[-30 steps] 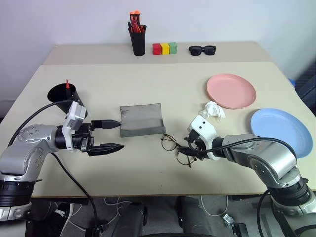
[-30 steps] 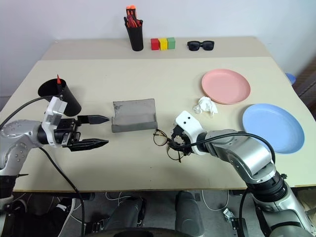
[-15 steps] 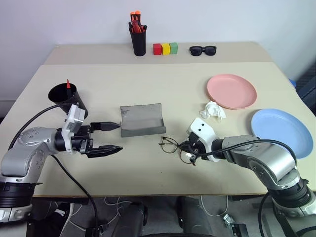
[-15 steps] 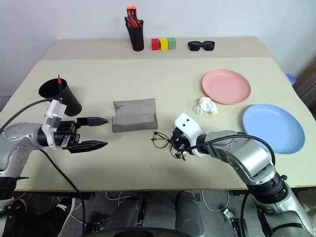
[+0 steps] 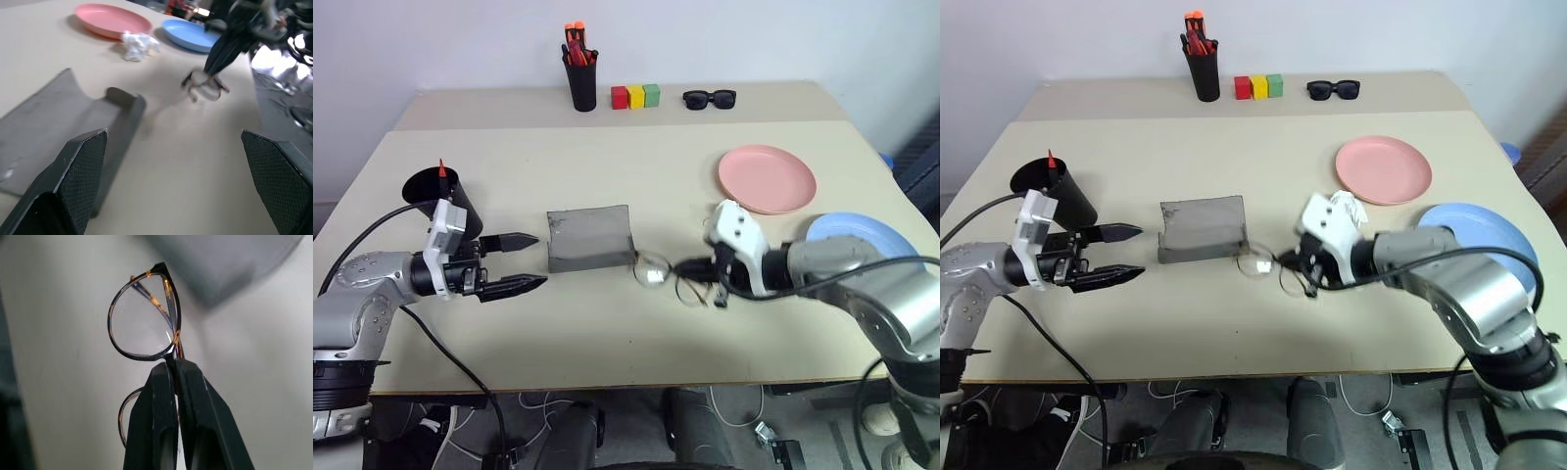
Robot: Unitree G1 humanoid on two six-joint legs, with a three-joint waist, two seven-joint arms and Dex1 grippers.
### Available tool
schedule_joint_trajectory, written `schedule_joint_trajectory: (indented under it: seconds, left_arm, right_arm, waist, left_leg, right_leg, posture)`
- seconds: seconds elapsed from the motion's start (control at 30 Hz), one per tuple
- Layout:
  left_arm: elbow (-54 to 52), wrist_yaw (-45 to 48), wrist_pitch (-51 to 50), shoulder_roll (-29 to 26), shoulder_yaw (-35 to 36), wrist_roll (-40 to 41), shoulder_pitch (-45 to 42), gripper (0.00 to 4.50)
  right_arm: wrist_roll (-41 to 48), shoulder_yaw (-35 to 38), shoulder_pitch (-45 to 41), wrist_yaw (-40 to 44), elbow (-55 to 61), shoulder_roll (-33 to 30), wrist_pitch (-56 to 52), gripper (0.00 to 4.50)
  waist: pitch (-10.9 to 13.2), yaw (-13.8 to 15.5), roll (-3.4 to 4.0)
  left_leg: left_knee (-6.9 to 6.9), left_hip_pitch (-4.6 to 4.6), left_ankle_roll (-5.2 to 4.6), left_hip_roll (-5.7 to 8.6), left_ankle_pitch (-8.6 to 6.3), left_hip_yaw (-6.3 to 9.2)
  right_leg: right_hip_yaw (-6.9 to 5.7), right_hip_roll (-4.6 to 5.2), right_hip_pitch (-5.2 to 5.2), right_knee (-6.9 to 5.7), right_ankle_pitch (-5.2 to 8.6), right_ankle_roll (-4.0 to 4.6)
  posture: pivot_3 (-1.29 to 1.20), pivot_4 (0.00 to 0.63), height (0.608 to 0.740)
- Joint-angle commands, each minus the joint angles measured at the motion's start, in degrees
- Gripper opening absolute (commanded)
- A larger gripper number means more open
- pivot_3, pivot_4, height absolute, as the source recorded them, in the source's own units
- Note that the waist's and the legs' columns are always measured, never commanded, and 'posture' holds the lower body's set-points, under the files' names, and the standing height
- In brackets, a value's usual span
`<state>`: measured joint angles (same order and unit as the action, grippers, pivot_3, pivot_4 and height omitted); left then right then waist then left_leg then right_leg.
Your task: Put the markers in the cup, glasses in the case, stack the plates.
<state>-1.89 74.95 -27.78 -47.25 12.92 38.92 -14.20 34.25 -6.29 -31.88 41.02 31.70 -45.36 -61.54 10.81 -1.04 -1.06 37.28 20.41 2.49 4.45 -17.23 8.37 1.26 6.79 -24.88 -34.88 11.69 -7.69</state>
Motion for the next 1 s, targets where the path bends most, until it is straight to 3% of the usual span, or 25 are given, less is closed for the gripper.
schedule_joint_trajectory:
  seconds: [0.03, 0.23, 0.43, 0.63, 1.0]
  left_arm:
    - [-0.77, -1.48, -0.48, -1.47, 3.84, 0.94, 0.80, 4.50]
    - [-0.77, -5.01, -0.73, -2.93, 7.93, 0.18, 3.67, 4.50]
    - [-5.63, -7.71, -3.05, -3.36, 8.95, 1.52, 6.01, 4.50]
    - [-7.29, -9.44, -2.84, -2.34, 9.22, 1.65, 6.92, 4.50]
    - [-8.47, -10.10, -2.77, -1.75, 8.78, 2.30, 7.01, 4.50]
  right_arm:
    - [-1.48, 2.13, -4.51, -2.65, -2.70, 4.02, 3.94, 0.03]
    - [-11.10, -6.20, -10.26, -6.47, -11.19, 14.84, 15.97, 0.03]
    - [-15.09, -11.43, -12.88, -6.60, -19.11, 27.33, 25.07, 0.03]
    - [-29.44, -22.63, -10.43, -5.96, -29.18, 28.77, 39.58, 0.03]
    - [-34.72, -19.70, -9.39, -4.92, -35.14, 28.85, 44.15, 0.03]
  waist:
    - [0.00, 0.16, 0.00]
    - [0.00, 0.10, 0.00]
    - [0.02, -0.10, 0.03]
    - [-0.01, 0.01, 0.00]
    - [0.00, -0.13, 0.01]
  left_leg:
    - [0.00, 0.01, 0.00, -0.03, 0.00, 0.00]
    - [-0.10, 0.10, 0.02, -0.04, 0.00, -0.06]
    - [-0.14, 0.18, 0.06, -0.04, 0.02, -0.16]
    - [-0.14, 0.11, 0.08, 0.01, 0.03, -0.20]
    - [-0.15, 0.07, 0.15, -0.04, 0.06, -0.21]
  right_leg:
    - [0.00, 0.00, -0.01, 0.00, -0.01, 0.02]
    - [0.03, 0.00, -0.19, 0.05, -0.07, 0.11]
    - [0.12, -0.01, -0.43, -0.09, -0.15, 0.21]
    - [0.11, -0.04, -0.42, -0.15, -0.18, 0.26]
    - [0.11, -0.15, -0.44, -0.19, -0.22, 0.33]
  posture:
    - [0.00, 0.150, 0.740]
    - [0.00, 0.150, 0.740]
    - [0.00, 0.150, 0.740]
    - [0.00, 0.150, 0.740]
    - [0.00, 0.150, 0.740]
